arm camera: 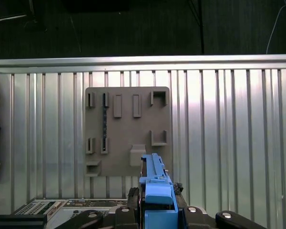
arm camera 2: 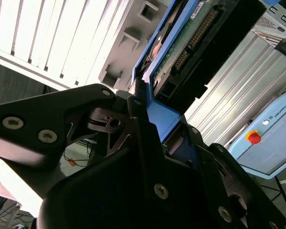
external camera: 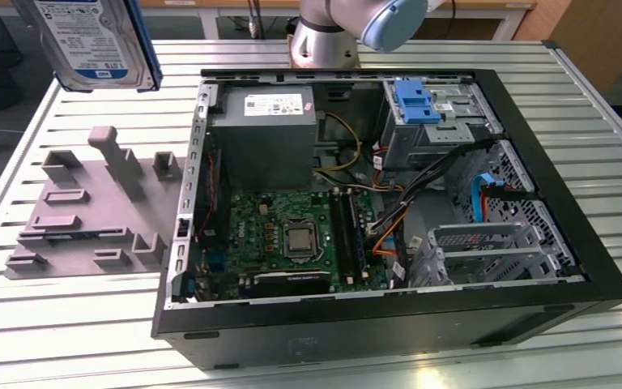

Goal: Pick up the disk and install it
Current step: 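Pick up the disk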

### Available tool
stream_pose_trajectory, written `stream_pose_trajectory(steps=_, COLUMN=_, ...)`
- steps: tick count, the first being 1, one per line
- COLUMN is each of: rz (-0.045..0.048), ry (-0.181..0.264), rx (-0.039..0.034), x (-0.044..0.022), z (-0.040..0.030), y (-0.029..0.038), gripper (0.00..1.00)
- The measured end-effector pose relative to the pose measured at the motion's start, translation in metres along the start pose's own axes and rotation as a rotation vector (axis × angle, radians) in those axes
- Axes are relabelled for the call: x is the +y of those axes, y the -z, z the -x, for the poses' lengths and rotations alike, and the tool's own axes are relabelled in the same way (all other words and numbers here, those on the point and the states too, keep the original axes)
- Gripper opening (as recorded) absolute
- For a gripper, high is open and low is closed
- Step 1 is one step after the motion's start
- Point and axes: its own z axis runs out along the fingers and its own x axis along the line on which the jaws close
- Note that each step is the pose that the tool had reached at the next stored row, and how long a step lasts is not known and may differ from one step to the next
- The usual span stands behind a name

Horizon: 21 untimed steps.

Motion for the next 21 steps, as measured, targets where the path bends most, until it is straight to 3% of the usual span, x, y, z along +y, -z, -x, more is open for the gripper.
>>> stream_pose_trajectory(steps=8, rz=0.0000, ry=0.000, rx=0.0000, x=-0.0010, z=0.0000, y=0.0000, gripper=0.36)
stream_pose_trajectory(steps=21, rz=-0.0001, ry=0.000, rx=0.0000, x=-0.0095, z=0.0003, y=0.0001, gripper=0.36)
